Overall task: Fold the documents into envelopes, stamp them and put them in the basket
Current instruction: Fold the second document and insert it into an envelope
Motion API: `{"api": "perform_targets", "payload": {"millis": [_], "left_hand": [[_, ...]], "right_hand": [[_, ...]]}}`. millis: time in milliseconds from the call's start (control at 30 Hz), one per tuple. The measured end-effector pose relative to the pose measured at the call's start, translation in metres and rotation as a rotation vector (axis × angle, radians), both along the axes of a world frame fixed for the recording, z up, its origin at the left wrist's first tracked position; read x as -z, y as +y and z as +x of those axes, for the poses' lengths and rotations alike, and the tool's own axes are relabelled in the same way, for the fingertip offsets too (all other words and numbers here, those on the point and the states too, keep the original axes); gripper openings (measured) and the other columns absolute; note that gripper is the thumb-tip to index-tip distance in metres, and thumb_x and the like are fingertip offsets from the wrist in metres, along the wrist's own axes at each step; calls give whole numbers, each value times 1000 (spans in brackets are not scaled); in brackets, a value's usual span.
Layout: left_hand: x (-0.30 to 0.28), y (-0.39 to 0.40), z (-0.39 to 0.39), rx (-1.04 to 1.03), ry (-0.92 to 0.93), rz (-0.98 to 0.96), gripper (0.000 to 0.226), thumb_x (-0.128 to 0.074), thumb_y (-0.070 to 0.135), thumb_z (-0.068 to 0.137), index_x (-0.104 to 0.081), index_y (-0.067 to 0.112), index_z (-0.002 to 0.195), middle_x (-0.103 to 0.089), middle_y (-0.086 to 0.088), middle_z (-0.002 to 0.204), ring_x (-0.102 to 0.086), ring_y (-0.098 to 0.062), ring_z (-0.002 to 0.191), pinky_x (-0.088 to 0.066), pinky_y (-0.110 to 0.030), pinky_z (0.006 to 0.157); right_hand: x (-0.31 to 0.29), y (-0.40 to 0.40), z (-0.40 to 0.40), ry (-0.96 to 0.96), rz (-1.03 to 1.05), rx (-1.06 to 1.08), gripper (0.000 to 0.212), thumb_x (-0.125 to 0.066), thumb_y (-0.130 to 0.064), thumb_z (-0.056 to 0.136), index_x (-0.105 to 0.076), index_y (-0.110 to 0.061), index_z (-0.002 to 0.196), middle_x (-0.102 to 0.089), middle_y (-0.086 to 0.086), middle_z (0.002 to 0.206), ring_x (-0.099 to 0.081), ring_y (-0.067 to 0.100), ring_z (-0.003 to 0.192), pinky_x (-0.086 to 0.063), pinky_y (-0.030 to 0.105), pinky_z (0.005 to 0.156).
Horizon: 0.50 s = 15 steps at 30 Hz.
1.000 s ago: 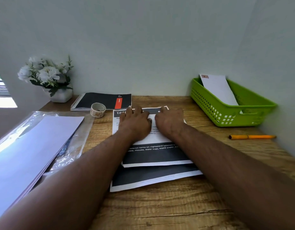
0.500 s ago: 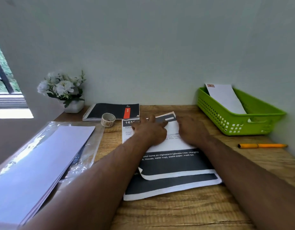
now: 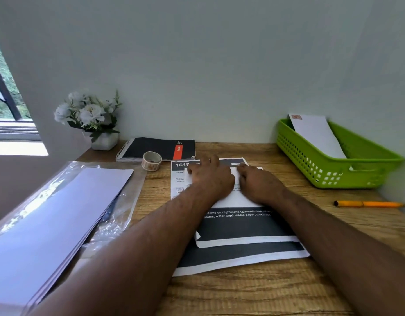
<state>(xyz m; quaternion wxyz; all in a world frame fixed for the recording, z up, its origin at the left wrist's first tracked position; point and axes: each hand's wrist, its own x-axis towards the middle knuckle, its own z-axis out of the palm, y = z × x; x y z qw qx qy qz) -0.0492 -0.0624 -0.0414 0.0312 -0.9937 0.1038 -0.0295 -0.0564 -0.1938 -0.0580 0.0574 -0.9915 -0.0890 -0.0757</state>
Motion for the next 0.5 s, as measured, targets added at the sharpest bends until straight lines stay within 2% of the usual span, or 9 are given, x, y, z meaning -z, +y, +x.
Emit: {"api": "perform_targets", "payload": {"millis": [67,200,300,400,500], "left_hand": [[0,5,0,-44,-59,83,45,-33,30,95,-49,18,136,-34,-16,146,-31,-36,132,-28,-58,101],[-3,17,-3,-166,-83,328,45,-34,32,97,-50,14,135,-46,-20,136,-44,-38,121,-33,-54,97],[-5,24,-1,-193,-80,398,45,-33,38,100,-53,16,133,-53,-18,129,-48,-36,115,-36,-50,93],[-4,35,1,-141,-103,360,44,-30,40,101,-54,20,132,-55,-12,127,-50,-31,115,-36,-47,97],[-2,41,2,-89,-173,139,41,-33,39,101,-48,18,133,-54,-9,131,-48,-28,121,-32,-43,101]], "right_hand": [[-1,0,-2,-6,-3,0,26,-32,-19,95,-52,-11,110,-55,10,128,-55,30,112,-43,42,91],[-5,1,-6,8,-1,21,33,-31,-18,97,-49,-10,123,-50,12,139,-51,29,120,-41,41,95],[-6,0,-6,7,-10,11,34,-31,-19,97,-48,-11,126,-48,11,141,-50,28,122,-41,40,97],[-5,-2,-4,9,1,-5,35,-29,-20,98,-48,-12,127,-46,9,144,-50,27,123,-42,41,98],[-5,-3,-3,11,-7,-19,33,-29,-20,99,-49,-12,122,-48,8,141,-51,27,120,-42,41,97]]}}
